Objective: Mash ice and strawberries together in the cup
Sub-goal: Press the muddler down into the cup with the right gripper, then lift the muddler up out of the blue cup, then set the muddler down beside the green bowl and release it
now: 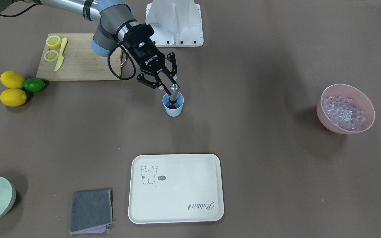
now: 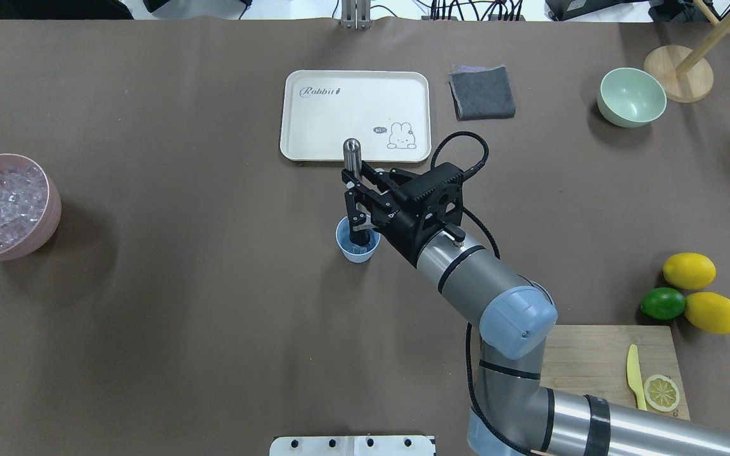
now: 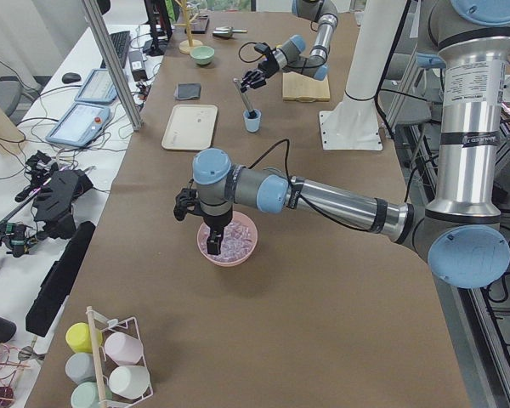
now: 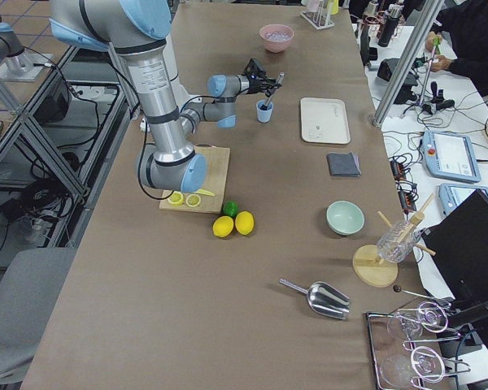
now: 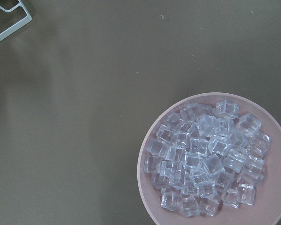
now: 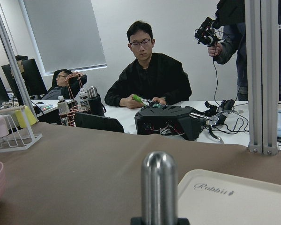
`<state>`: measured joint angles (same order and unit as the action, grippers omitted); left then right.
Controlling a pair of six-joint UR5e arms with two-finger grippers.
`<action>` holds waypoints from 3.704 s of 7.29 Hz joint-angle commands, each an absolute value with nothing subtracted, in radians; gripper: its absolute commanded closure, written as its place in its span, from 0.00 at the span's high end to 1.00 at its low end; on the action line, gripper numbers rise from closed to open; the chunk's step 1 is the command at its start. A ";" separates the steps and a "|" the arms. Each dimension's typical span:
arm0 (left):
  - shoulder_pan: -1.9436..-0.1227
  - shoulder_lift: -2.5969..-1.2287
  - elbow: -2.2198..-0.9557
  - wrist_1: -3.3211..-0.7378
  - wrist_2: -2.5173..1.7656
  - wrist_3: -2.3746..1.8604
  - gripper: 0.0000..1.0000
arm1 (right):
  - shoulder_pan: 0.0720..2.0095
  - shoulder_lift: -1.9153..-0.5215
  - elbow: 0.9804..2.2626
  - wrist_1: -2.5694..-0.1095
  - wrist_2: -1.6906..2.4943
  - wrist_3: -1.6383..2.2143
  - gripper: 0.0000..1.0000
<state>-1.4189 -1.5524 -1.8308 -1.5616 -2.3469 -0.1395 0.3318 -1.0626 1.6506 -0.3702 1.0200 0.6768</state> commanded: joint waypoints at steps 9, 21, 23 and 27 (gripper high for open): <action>-1.425 -1.484 -1.917 -1.562 -2.316 -0.150 0.98 | 1.053 -1.236 1.758 -1.315 2.234 0.954 0.00; -1.422 -1.493 -1.919 -1.562 -2.307 -0.150 0.98 | 1.008 -1.221 1.393 -1.434 2.209 0.600 0.51; -1.420 -1.496 -1.924 -1.560 -2.307 -0.164 0.98 | 1.029 -1.223 1.391 -1.436 2.209 0.601 1.00; -1.451 -1.543 -1.855 -1.551 -2.319 -0.150 0.98 | 1.266 -1.349 1.508 -1.450 2.271 0.412 1.00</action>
<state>-1.4317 -1.5298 -1.8777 -1.5527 -2.3152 -0.1531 1.1753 -1.2910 1.4741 -1.4440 2.2345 0.5141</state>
